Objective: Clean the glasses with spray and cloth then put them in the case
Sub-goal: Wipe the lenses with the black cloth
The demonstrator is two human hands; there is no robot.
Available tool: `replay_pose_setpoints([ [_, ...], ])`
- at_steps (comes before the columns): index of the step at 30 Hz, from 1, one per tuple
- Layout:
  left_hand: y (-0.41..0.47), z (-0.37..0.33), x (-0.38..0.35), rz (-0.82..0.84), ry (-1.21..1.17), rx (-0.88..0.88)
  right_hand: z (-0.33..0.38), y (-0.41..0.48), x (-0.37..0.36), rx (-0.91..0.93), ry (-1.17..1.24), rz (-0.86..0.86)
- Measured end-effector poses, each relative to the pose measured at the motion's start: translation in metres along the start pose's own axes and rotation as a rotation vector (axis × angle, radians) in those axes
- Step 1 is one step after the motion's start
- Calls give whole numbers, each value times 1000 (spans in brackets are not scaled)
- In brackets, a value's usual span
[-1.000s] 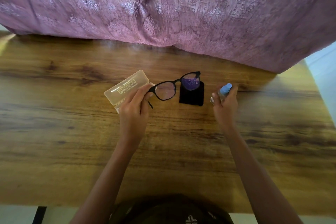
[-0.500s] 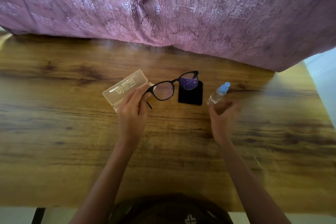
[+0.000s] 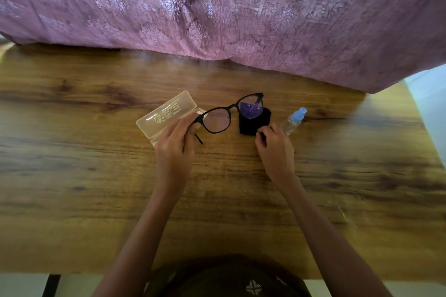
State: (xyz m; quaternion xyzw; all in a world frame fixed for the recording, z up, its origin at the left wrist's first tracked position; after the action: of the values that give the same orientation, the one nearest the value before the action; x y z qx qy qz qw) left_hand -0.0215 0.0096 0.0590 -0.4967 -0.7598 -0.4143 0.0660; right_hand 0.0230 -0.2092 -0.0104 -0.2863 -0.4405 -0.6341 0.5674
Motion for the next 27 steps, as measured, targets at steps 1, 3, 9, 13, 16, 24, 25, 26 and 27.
replay_pose_setpoints([
  [1, 0, 0, 0, 0, -2, 3, 1, 0, 3, 18, 37, -14],
  [3, 0, -1, 0, 3, -7, 17, 7, -4, 9, 45, 153, -64],
  [9, -1, -5, 1, 30, -28, 61, 32, -18, 33, -211, 807, -135],
  [13, -1, -5, 2, 52, -35, 81, 51, -17, 49, -260, 953, -133],
  [16, -2, -5, 2, 60, -41, 79, 70, -15, 63, -171, 913, -176],
  [24, -5, -7, 1, 103, 8, 64, 101, -16, 73, 191, 465, -278],
  [25, -4, -8, 1, 102, 11, 56, 101, -17, 72, 186, 435, -276],
  [26, -4, -8, 0, 102, 13, 46, 100, -17, 70, 189, 410, -276],
  [27, -5, -8, 0, 105, 15, 38, 99, -17, 69, 205, 382, -283],
])
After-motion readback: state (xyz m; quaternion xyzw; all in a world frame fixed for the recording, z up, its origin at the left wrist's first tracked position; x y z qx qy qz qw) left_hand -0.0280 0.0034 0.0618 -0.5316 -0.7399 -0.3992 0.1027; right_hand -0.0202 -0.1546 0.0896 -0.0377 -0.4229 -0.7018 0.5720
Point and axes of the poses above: each hand's wrist, its own y-axis towards the middle knuckle, its own x-axis out of the back of the hand, z = x × y, the point moved 2 cm from there along y, towards the middle knuckle, and after that the axes turned 2 degrees about z, right-handed, at the moved point
